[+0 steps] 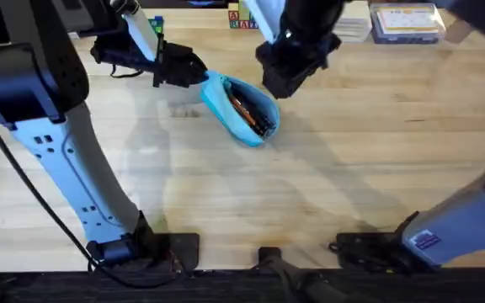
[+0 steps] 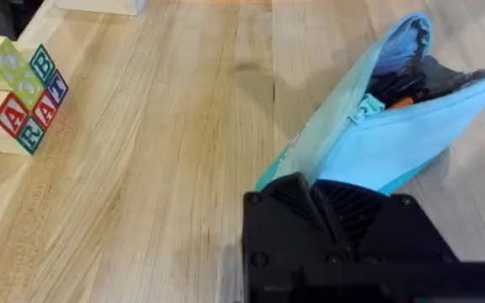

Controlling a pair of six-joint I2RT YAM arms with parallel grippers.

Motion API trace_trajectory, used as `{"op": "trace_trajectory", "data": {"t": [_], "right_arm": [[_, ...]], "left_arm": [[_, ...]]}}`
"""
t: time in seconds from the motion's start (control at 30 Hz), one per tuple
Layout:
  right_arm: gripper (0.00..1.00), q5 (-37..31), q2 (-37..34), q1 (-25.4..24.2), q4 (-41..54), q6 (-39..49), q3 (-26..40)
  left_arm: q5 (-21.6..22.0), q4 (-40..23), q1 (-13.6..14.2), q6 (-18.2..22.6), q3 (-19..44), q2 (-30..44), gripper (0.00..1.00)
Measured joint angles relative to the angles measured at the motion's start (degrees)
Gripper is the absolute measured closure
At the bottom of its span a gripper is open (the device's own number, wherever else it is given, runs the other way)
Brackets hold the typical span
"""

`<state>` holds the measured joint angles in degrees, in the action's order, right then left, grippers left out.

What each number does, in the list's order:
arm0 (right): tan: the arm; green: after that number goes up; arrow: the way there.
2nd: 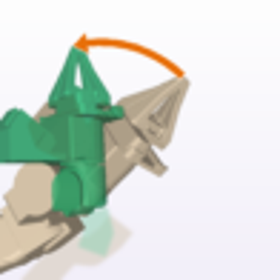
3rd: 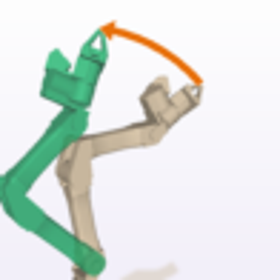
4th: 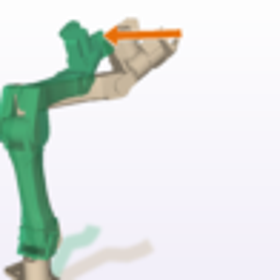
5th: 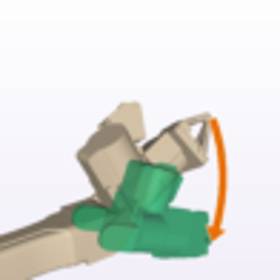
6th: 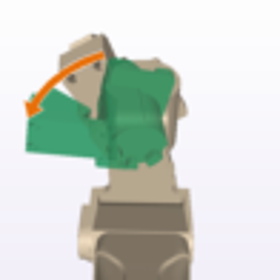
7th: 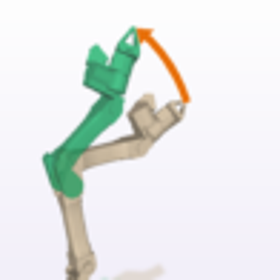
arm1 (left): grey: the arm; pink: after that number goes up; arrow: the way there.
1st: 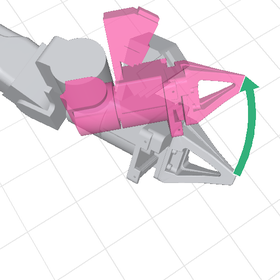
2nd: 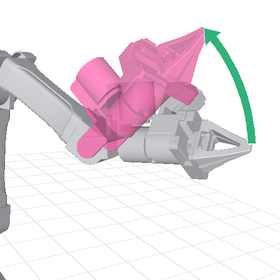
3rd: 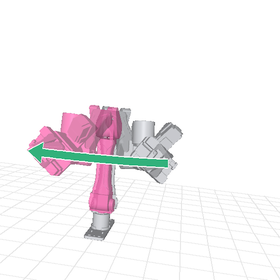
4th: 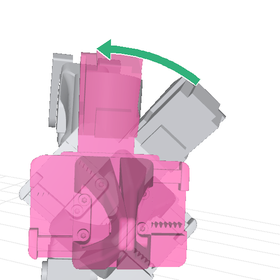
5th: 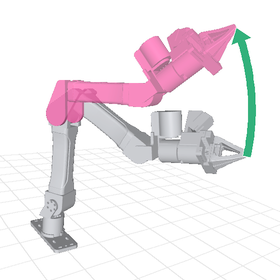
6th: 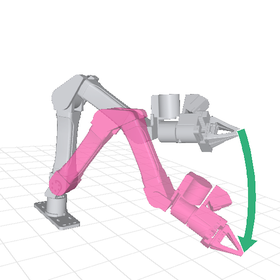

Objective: Unzip the bag, pick up the pens from the table one at a time and place them inside, then zip the bag closed.

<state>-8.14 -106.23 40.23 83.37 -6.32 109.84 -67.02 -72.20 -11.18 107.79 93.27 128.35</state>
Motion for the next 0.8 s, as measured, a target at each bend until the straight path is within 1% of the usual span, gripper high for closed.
{"op": "trace_trajectory", "data": {"t": [0.27, 0.33, 0.5, 0.6, 0.63, 0.67, 0.7, 0.77, 0.8], "right_arm": [[0.966, -0.1, 6.8, 0.3, -0.9, -4.3, -0.8], [0.967, -0.4, 8.9, 0.9, -2.2, -5.3, -3.2], [0.967, -0.9, 15.4, 2.1, -5.8, -8.1, -12.2], [0.967, -1.1, 19.1, 2.2, -7.2, -9.6, -16.3], [0.926, -1.1, 20.2, 2.2, -7.4, -10.2, -17.1], [0.506, -1.2, 23.0, 2.2, -7.6, -11.2, -17.9], [0.347, -1.3, 23.9, 2.3, -7.7, -11.4, -17.9], [0.072, -1.3, 25.1, 2.3, -7.8, -11.6, -17.9], [0.023, -1.3, 25.6, 2.2, -7.8, -11.7, -17.9]], "left_arm": [[0.0, 0.0, 0.0, 0.0, 0.0, 0.0, 0.958], [0.0, 0.0, 0.0, 0.0, 0.0, 0.0, 0.958], [0.0, 0.0, 0.0, 0.0, 0.0, 0.0, 0.958], [0.0, 0.0, 0.0, 0.0, 0.0, 0.0, 0.958], [0.0, 0.0, 0.0, 0.0, 0.0, 0.0, 0.958], [0.0, 0.0, 0.0, 0.0, 0.0, 0.0, 0.958], [0.0, 0.0, 0.0, 0.0, 0.0, 0.0, 0.958], [0.0, 0.0, 0.0, 0.0, 0.0, 0.0, 0.958], [0.0, 0.0, 0.0, 0.0, 0.0, 0.0, 0.958]]}}
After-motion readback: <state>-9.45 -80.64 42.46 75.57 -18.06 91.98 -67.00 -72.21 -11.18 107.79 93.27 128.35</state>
